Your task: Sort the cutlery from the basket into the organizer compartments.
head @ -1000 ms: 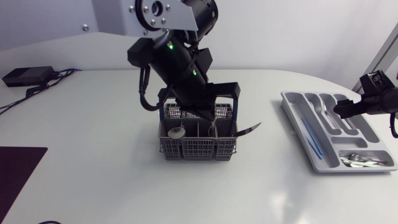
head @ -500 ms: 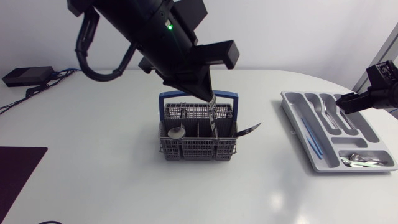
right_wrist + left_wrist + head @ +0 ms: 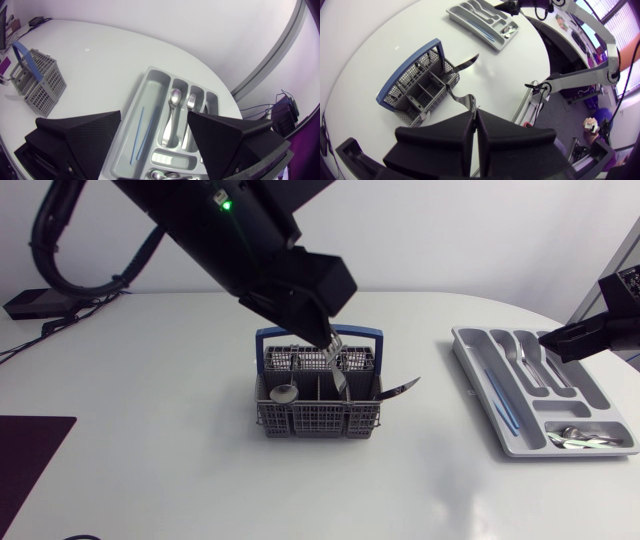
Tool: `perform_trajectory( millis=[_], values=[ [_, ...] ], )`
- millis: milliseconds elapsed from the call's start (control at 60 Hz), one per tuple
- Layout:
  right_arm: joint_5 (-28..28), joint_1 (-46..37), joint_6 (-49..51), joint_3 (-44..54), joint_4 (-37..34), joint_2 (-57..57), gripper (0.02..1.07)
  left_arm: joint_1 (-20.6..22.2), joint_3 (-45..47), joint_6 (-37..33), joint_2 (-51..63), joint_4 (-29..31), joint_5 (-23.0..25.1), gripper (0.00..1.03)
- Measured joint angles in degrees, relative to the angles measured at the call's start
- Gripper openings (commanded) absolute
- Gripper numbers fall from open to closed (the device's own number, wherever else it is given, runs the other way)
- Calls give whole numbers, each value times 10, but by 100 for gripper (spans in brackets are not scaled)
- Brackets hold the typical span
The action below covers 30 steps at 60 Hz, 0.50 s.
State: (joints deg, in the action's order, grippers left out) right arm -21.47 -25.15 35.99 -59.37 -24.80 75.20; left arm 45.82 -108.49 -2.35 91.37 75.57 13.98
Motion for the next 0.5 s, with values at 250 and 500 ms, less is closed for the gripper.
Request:
perform_trajectory(
  millis=[250,500],
  values=[
    [-113,28,88,3,-111,-77,98,28,10,-98,-10,5,34,4],
    [-198,48,211,-9,-273,-94,98,35,50,-228,-31,8,68,8]
  ],
)
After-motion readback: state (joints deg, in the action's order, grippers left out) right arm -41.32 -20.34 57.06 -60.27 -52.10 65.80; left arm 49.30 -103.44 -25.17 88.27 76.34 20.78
